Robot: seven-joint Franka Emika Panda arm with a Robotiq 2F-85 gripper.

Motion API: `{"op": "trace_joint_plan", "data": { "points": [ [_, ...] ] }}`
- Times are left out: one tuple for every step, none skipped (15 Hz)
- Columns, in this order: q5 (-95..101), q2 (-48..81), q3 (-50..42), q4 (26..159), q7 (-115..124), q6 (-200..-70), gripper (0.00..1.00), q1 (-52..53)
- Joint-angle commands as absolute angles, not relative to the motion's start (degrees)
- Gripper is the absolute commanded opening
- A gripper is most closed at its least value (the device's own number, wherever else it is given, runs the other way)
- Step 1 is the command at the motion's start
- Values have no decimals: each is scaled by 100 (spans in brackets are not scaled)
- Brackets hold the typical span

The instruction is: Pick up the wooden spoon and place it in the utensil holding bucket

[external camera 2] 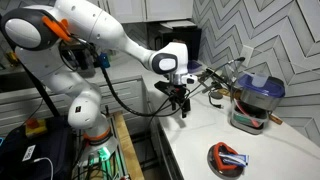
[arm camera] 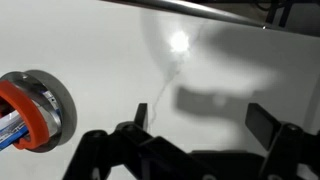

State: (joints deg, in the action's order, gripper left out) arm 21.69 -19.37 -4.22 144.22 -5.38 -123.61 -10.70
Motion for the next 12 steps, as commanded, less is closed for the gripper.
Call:
{"op": "trace_joint_plan", "data": {
  "points": [
    [2192,-1935,-493,14417,-519,-12342,100,-993],
    [2192,-1932,-493,14420,-519,-12342,100,-993],
    [2192,-1931,-493,14421,-519,-12342,100,-993],
    [2192,-1931,-493,14421,-519,-12342,100,-993],
    [1989,-1970,-528,14448,-609,-12511,100,-905],
    [1572,-2014,-578,14420,-677,-12679,100,-760],
    [1192,-2028,-584,14363,-671,-12811,100,-638],
    [906,-2025,-536,14268,-635,-12934,100,-532],
    [647,-2025,-507,14216,-590,-13147,100,-441],
    [485,-2032,-447,14102,-551,-13359,100,-347],
    [316,-1982,-433,14019,-604,-13646,100,-250],
    [79,-1767,-422,13766,-702,-13914,100,-101]
  ]
}}
